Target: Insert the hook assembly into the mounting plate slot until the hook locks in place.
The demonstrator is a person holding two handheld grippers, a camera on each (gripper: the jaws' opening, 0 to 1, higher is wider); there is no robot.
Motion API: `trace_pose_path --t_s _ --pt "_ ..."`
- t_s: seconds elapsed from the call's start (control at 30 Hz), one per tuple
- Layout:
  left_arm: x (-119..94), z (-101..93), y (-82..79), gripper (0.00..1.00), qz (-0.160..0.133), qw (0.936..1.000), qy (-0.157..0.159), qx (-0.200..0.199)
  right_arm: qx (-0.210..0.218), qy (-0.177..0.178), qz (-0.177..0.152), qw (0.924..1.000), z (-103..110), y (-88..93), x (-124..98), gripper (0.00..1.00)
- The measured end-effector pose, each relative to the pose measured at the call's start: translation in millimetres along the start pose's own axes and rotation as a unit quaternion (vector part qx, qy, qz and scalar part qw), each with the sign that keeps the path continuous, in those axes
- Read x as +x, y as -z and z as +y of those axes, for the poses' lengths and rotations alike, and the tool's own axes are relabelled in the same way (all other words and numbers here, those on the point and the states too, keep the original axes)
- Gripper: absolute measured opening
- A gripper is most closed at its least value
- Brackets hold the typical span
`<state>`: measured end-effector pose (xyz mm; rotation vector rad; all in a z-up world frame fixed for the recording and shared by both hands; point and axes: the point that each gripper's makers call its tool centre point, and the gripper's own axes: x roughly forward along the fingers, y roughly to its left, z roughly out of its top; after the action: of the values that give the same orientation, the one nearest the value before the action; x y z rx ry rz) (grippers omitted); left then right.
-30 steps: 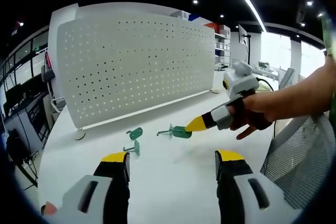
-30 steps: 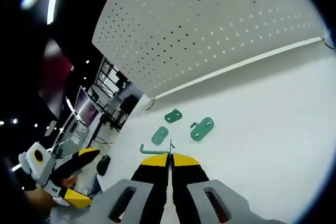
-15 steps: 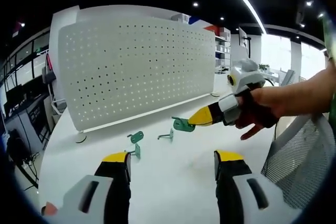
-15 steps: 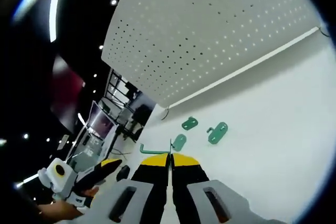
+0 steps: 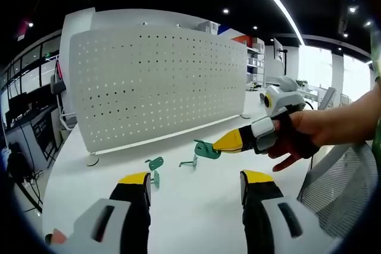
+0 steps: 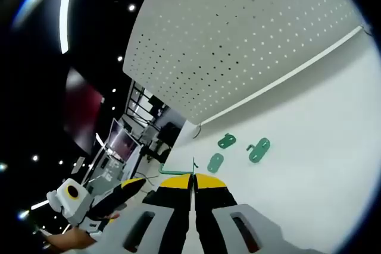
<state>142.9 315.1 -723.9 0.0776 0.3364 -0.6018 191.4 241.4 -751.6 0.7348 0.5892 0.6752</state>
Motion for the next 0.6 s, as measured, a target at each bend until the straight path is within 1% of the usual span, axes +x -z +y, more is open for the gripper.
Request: trace_pose_path --t_s 0.17,0.37,0.5,0.57,0.6 --pt "5 -2.4 -5.0 0.61 -0.001 1.0 0.002 -0.003 -0.001 -0.008 -0.006 1.0 5 -2.5 0 0.0" --pt "11 -4.3 -14.0 0.59 -0.009 0.9999 0.005 -0.014 0.0 -0.018 -0.014 0.9997 9 -5.7 1 0.0" --pt "15 -3.4 -19.0 0.56 -0.011 0.9995 0.008 -0.029 0.001 -0.024 -0.02 0.9995 12 -7.9 1 0.0" --pt "17 -3.1 -20.6 0.54 -0.011 0.9991 0.01 -0.04 0.001 -0.027 -0.022 0.9994 13 -8.7 1 0.0" --pt "19 -4.1 -22.3 0.53 -0.014 0.9984 0.013 -0.053 0.001 -0.029 -0.023 0.9993 14 -8.9 1 0.0"
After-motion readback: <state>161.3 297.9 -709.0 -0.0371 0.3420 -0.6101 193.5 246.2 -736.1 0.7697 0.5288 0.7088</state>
